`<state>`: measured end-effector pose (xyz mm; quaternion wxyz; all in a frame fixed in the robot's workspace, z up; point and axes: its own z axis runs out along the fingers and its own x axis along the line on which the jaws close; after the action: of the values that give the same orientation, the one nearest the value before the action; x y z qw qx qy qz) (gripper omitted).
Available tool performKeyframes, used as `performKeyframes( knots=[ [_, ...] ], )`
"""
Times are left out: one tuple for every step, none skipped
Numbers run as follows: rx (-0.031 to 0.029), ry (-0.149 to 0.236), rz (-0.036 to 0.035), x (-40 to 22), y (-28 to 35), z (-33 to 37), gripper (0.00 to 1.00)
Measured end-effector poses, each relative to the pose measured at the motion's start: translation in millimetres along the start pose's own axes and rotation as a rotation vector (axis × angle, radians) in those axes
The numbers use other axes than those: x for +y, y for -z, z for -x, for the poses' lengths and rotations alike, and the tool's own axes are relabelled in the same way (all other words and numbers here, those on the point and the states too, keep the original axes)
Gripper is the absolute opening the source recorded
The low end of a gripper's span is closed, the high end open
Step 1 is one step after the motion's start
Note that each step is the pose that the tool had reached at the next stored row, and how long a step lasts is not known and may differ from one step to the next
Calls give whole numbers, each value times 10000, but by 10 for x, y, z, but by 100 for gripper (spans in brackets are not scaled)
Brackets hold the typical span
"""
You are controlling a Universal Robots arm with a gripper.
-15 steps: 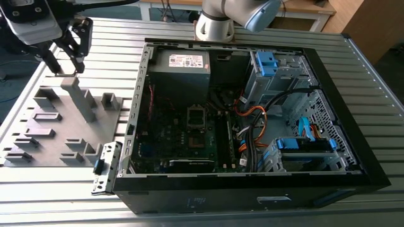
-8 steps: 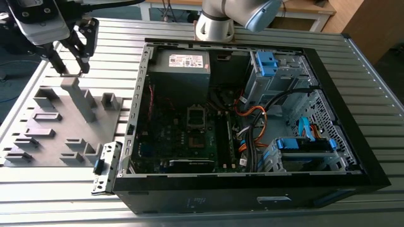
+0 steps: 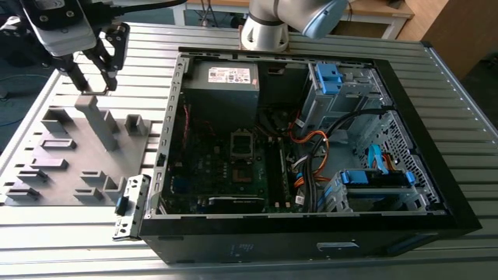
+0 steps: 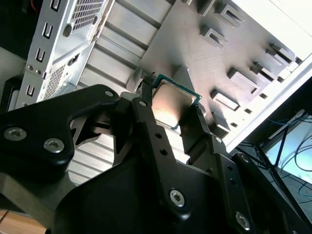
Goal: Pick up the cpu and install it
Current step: 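Pick up the cpu and move it towards the insertion slot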
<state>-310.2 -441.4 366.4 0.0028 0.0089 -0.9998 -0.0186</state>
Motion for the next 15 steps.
performKeyframes(
  knots=[
    [0,0,0,0,0,7,47],
    [-1,0,1,0,-1,16,47],
    [0,0,1,0,-1,24,47],
    [0,0,1,-1,-1,34,47],
    [0,0,1,-1,-1,44,47],
    [0,0,2,-2,-2,55,47],
    [-1,0,4,-4,-3,70,47],
    [0,0,5,-4,-3,83,47],
    [0,0,7,-5,-3,97,47],
    [0,1,10,-7,-4,112,47],
    [-1,1,12,-8,-5,127,47],
    [0,1,14,-10,-5,142,47],
    [0,1,15,-11,-6,153,47],
    [-1,1,18,-13,-7,164,47],
    [0,0,20,-16,-7,178,47]
  ],
)
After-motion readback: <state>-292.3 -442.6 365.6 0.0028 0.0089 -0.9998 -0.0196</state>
